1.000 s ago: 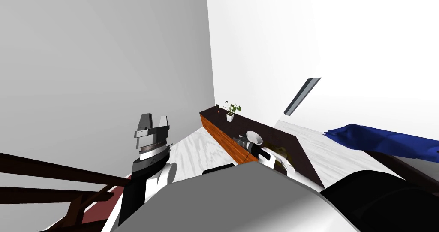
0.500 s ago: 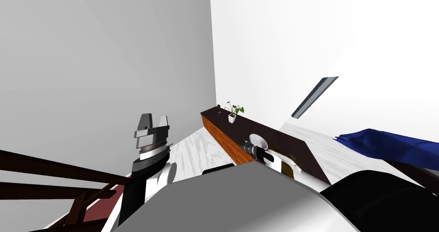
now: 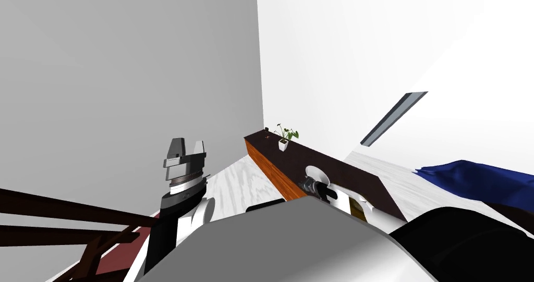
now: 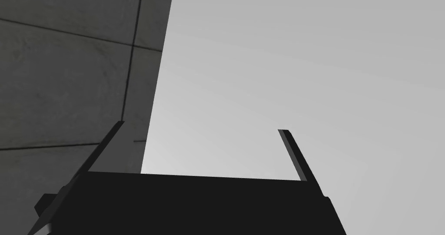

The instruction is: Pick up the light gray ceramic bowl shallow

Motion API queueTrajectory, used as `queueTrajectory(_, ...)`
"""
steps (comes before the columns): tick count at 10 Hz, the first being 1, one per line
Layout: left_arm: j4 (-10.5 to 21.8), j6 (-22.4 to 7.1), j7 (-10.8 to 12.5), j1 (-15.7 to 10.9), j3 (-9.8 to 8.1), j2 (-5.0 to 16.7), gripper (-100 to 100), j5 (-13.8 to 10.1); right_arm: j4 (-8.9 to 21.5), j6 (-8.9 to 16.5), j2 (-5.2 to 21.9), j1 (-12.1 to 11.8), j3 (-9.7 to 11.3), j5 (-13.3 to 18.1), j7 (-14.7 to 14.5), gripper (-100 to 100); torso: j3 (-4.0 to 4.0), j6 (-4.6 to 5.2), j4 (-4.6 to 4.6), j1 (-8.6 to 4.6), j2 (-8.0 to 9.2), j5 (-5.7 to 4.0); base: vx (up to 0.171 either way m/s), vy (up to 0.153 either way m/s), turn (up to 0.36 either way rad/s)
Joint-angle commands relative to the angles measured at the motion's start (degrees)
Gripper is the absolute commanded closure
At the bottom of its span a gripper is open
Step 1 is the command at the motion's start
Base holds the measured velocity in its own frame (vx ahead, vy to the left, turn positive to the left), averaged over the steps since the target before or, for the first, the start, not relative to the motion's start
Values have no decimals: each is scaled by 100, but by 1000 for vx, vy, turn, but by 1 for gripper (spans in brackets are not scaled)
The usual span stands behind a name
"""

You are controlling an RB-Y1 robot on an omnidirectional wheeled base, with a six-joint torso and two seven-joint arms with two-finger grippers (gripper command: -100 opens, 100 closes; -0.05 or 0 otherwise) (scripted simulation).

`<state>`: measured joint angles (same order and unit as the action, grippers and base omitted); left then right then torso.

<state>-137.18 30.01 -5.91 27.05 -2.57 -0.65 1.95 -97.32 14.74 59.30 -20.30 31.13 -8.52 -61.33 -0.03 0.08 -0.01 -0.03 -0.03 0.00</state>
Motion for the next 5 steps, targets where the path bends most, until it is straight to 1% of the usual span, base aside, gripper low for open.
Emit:
queueTrajectory(1,0,0,0,0,0,0,0,0,207,137,157,81,167,-3,-127,-100,0,0,0,0,0,0,52,-22,20)
queueTrajectory(2,0,0,0,0,0,0,0,0,313,265,278,93,265,16,-223,-100,1,0,0,-2,1,0,63,-20,37)
queueTrajectory(3,0,0,0,0,0,0,0,0,313,265,278,93,265,16,-223,-100,-1,-1,0,-2,-3,1,47,-7,18)
queueTrajectory(5,0,0,0,0,0,0,0,0,498,489,491,113,436,49,-392,-100,3,0,1,1,4,1,47,-16,19)
